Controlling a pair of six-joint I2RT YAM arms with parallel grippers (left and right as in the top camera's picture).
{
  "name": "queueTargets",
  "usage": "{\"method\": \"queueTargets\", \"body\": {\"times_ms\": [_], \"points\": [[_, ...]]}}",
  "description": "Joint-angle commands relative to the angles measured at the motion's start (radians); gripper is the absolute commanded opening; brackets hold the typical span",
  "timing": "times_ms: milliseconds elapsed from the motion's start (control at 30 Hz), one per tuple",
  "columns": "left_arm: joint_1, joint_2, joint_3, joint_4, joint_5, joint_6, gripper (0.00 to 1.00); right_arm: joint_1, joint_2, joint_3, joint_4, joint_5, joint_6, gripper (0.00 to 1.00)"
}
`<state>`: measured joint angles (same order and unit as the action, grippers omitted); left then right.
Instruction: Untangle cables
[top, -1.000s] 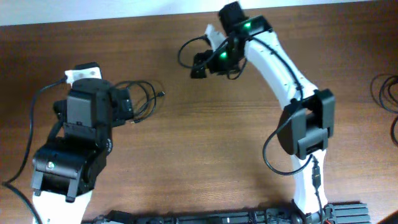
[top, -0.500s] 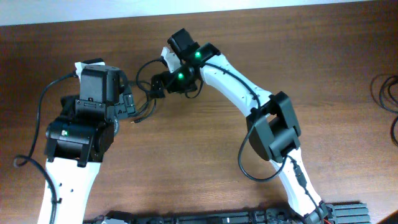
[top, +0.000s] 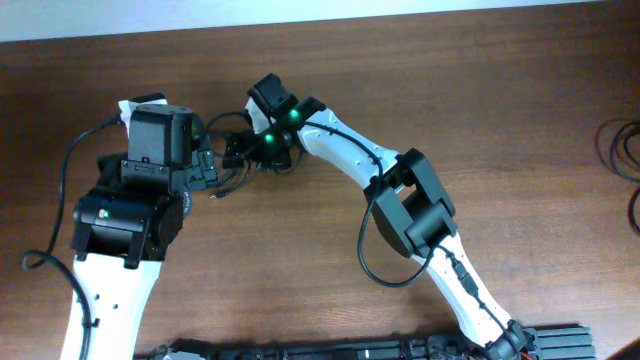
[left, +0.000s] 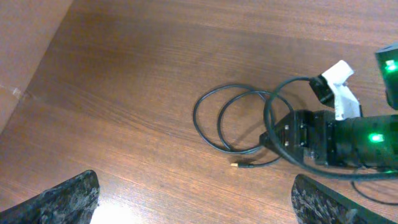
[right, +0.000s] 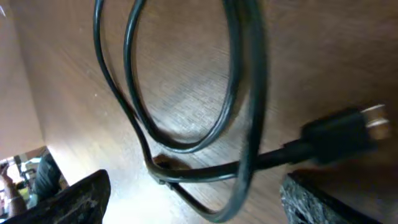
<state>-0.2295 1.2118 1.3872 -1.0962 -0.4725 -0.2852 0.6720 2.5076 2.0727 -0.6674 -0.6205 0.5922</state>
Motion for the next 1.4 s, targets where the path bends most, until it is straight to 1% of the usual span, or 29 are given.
{"method": "queueTargets", "body": {"times_ms": [0,133,267,333,367,433,533,567,733,867,933,1000,1133,1367], "points": [[0.004,-0.011,0.007,0.002,-0.014,-0.017,0.99,0.029,0.029,-0.009,0.015,0.000,0.023,0.83],[0.004,-0.011,0.007,0.002,-0.014,-0.017,0.99,0.045,0.036,-0.009,0.064,0.009,0.048,0.81],[0.004,-0.011,0.007,0.002,-0.014,-0.017,0.99,0.062,0.038,-0.009,0.075,0.092,0.076,0.59],[0.004,-0.011,0.007,0.002,-0.014,-0.017,0.99,0.068,0.038,-0.009,0.077,0.132,0.076,0.52],[0.004,-0.011,0.007,0.002,-0.014,-0.017,0.99,0.071,0.038,-0.009,0.077,0.158,0.076,0.47],[0.004,-0.011,0.007,0.002,-0.014,-0.017,0.99,0.076,0.038,-0.009,0.077,0.215,0.075,0.34],[0.004,-0.011,0.007,0.002,-0.014,-0.017,0.99,0.075,0.038,-0.009,0.077,0.267,0.075,0.08],[0.004,-0.011,0.007,0.002,-0.014,-0.017,0.99,0.073,0.038,-0.008,0.078,0.267,0.074,0.04],[0.004,-0.011,0.007,0.002,-0.014,-0.017,0.99,0.013,0.027,-0.008,0.014,0.244,0.042,0.04],[0.004,-0.011,0.007,0.002,-0.014,-0.017,0.99,-0.074,0.004,-0.008,-0.056,0.117,-0.041,0.04],[0.004,-0.011,0.007,0.002,-0.014,-0.017,0.99,-0.121,-0.010,-0.008,-0.093,0.089,-0.065,0.04],[0.004,-0.011,0.007,0.002,-0.014,-0.017,0.99,-0.172,-0.032,-0.008,-0.128,0.089,-0.074,0.04],[0.004,-0.011,0.007,0.002,-0.014,-0.017,0.99,-0.265,-0.086,-0.008,-0.164,0.090,-0.142,0.04],[0.004,-0.011,0.007,0.002,-0.014,-0.017,0.99,-0.461,-0.203,-0.008,-0.201,0.094,-0.171,0.04]]}}
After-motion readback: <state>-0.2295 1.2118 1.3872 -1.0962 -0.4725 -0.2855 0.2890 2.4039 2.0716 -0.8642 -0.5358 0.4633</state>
